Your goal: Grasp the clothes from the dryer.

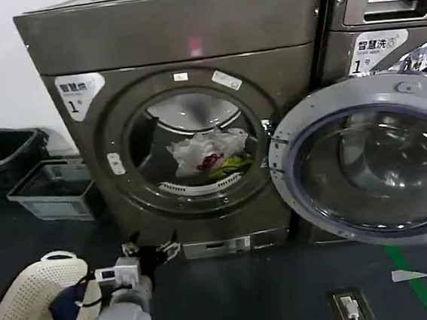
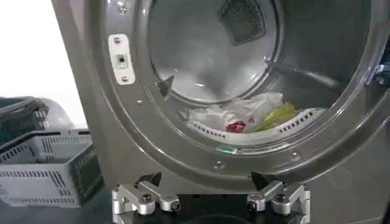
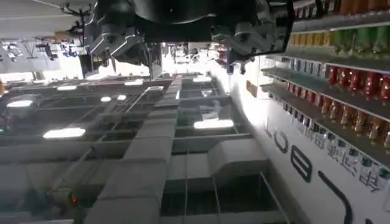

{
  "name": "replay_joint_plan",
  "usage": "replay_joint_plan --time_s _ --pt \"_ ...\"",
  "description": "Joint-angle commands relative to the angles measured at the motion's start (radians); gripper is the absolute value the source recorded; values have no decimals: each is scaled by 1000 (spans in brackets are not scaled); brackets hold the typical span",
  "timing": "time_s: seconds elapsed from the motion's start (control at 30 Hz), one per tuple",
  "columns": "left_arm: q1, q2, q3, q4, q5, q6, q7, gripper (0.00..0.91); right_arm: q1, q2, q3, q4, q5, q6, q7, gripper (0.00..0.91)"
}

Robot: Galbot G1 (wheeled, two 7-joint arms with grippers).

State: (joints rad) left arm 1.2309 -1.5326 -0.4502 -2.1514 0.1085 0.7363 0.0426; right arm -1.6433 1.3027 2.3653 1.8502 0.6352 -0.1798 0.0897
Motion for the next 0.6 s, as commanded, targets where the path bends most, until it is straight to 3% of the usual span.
replay_joint_plan --time_s 0.03,0.6 --pt "-1 1 1 -2 -11 49 4 907 2 -2 -1 -1 0 8 7 907" --pt "0 -1 1 -6 10 49 10 907 2 1 -4 -16 -1 16 15 907"
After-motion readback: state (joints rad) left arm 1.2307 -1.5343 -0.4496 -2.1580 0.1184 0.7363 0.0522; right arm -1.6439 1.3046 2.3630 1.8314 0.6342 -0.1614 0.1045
